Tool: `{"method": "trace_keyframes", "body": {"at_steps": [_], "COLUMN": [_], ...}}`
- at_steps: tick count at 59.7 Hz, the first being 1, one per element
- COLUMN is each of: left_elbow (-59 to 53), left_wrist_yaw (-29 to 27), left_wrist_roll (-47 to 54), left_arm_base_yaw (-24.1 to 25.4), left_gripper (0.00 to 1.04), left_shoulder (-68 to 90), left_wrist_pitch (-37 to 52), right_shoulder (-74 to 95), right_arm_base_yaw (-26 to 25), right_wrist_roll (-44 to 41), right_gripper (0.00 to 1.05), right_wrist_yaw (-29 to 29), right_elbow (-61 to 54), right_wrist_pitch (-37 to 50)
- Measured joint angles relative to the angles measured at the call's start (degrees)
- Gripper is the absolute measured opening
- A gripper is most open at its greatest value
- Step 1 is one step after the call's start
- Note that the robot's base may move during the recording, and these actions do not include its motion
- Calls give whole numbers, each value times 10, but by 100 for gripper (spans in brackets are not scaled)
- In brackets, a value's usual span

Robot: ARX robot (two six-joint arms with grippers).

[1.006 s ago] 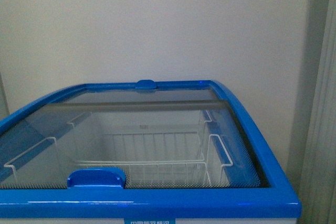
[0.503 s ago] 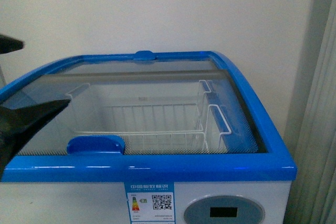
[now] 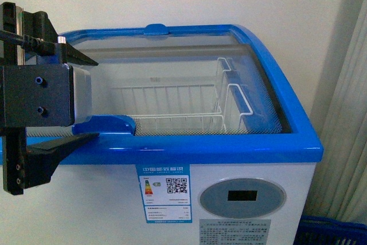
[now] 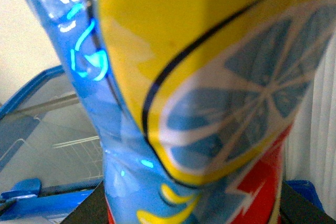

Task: Put drink in fridge

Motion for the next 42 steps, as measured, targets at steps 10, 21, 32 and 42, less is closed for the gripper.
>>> {"method": "trace_keyframes", "body": {"at_steps": [10,21,32,42], "left_elbow": [21,39,85,153], "left_wrist_yaw": [1,7,4,-26], "left_wrist_roll": [25,25,19,28], "left_arm_base_yaw": [3,-2,-13,-16], "left_gripper": [97,97,97,97], "left_shoulder": [23,56,91,137], "left_wrist_pitch": [-1,34,32,33], "right_shoulder": [0,0,0,0], "right_arm_base_yaw": [0,0,0,0], "right_wrist_roll": [0,0,0,0], "right_gripper": [44,44,44,44], "right_wrist_yaw": [0,0,0,0], "right_elbow": [0,0,0,0], "right_wrist_pitch": [0,0,0,0]}}
